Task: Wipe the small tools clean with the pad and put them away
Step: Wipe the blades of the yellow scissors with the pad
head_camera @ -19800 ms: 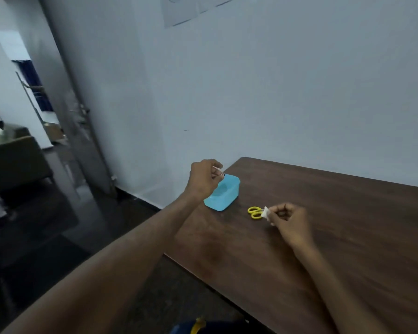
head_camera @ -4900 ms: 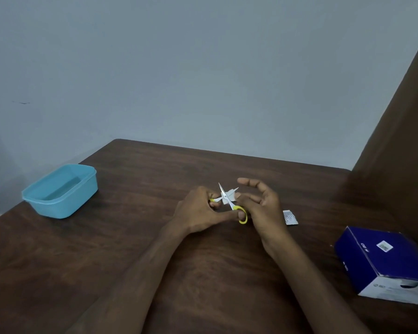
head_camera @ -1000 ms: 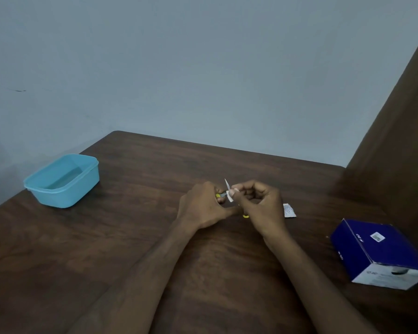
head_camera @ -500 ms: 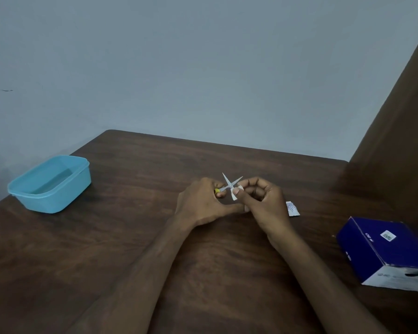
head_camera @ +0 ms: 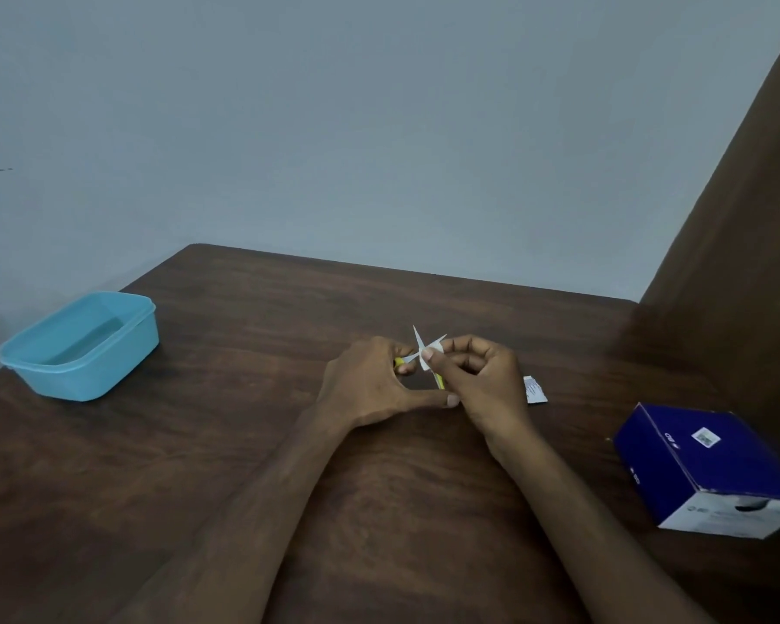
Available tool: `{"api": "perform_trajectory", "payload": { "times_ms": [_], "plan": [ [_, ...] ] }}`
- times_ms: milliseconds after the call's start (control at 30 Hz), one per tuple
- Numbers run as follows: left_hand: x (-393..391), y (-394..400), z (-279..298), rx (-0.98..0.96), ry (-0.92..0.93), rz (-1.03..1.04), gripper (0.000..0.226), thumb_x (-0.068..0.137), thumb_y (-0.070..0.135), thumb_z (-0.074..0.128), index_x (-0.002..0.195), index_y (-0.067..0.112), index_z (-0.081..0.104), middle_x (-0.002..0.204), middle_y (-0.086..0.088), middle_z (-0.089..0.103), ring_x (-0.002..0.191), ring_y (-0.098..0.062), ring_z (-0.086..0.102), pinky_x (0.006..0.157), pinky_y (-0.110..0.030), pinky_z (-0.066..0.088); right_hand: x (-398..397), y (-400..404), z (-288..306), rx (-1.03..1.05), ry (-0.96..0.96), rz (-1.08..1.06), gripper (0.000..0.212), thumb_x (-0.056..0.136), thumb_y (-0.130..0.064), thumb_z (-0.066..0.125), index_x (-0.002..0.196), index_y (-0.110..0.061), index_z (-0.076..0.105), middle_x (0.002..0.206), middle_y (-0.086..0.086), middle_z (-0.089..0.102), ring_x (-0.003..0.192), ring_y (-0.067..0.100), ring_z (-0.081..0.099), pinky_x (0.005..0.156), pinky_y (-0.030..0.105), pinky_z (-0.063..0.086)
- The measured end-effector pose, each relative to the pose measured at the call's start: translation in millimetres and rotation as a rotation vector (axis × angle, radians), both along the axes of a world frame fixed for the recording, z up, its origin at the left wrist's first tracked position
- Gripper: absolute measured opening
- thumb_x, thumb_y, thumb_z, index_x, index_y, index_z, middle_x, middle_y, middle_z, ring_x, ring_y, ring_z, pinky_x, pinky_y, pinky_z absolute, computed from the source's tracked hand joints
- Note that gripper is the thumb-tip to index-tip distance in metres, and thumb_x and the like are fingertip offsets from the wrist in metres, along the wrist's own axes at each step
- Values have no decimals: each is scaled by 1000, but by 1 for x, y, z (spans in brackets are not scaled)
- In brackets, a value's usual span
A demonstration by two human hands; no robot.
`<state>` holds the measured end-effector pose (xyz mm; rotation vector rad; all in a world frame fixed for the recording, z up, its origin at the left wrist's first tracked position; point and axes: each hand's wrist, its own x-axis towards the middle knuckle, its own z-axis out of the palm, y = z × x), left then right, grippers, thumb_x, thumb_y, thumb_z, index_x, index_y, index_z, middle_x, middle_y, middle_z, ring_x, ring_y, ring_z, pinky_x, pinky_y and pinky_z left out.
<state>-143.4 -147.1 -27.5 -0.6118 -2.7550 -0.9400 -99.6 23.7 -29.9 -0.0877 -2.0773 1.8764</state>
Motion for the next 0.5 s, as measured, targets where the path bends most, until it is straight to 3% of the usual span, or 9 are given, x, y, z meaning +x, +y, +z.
{"api": "perform_trajectory", "payload": {
  "times_ms": [67, 167, 233, 300, 400, 500],
  "plan": [
    [1, 0, 0, 3, 8, -6, 86, 56, 95, 74, 74, 14, 50, 51, 8, 43, 47, -9, 41, 55, -30, 37, -1, -3, 0, 7, -5, -15, 24, 87, -30, 88, 90, -11, 75, 78, 12, 79, 60, 19, 65, 52, 26, 50],
    [-1, -1, -1, 85, -25, 16, 82, 58, 91, 77, 67, 18, 40, 49, 9, 40, 47, -10, 38, 55, -31, 34, -1, -3, 2, -39, 51, -57, 20, 89, -24, 87, 92, -8, 75, 83, 6, 81, 62, 19, 70, 62, 37, 57],
    [-3, -1, -1, 133, -70, 59, 82, 58, 92, 77, 67, 20, 39, 49, 8, 39, 49, -11, 37, 58, -33, 35, 0, -1, 5, -125, 158, -148, 13, 90, -19, 86, 89, -10, 76, 89, 4, 82, 76, 19, 76, 74, 41, 61],
    [-5, -1, -1, 228, -108, 55, 79, 64, 90, 76, 67, 19, 41, 51, 8, 38, 51, -14, 36, 59, -35, 34, 1, 2, 8, -147, 231, -195, 8, 92, -16, 83, 88, -16, 76, 92, 3, 82, 88, 16, 77, 79, 35, 61],
    [-6, 0, 1, 448, -131, 8, 71, 84, 79, 70, 67, 14, 44, 56, 10, 34, 55, -13, 32, 59, -35, 29, 2, 1, 5, -154, 172, -84, 8, 96, -16, 78, 90, -14, 73, 92, -1, 81, 90, 10, 74, 75, 32, 60],
    [-8, 1, -1, 595, -181, -45, 67, 100, 73, 50, 67, 16, 42, 64, 3, 36, 60, -15, 34, 63, -36, 29, 0, -9, -4, -149, 70, 31, 12, 95, -14, 79, 88, -10, 70, 91, 6, 80, 87, 16, 74, 72, 33, 61]
  ]
}}
